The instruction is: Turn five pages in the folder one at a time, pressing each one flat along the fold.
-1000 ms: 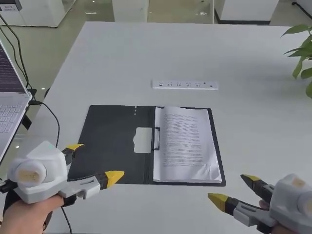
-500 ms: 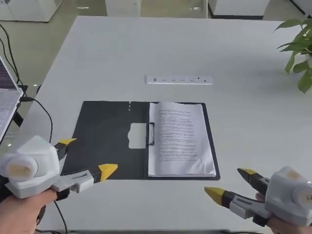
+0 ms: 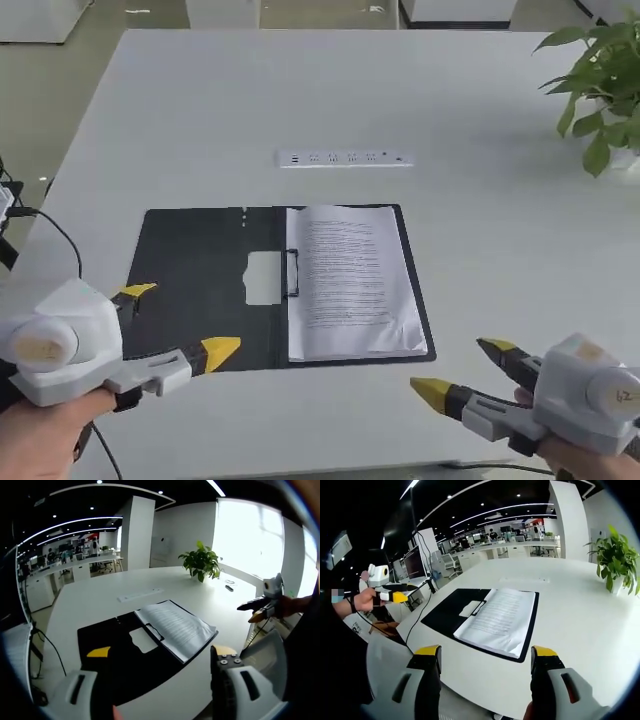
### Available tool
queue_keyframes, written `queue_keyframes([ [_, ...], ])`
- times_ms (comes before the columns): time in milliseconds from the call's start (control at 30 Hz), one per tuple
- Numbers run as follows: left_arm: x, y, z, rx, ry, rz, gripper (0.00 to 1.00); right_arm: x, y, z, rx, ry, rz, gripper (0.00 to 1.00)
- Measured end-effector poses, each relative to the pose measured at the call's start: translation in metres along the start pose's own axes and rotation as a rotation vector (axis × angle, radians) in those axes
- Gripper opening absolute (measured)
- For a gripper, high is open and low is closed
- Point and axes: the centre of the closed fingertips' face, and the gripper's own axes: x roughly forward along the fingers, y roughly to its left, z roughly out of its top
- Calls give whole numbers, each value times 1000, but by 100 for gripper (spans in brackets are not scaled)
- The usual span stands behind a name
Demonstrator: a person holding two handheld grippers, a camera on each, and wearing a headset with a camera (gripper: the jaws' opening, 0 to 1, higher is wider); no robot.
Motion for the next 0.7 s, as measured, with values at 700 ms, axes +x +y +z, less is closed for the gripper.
queue_keyframes([
  [700,50,-39,18,59,12,-130,78,-5,-10,1,12,-7,-33,72],
])
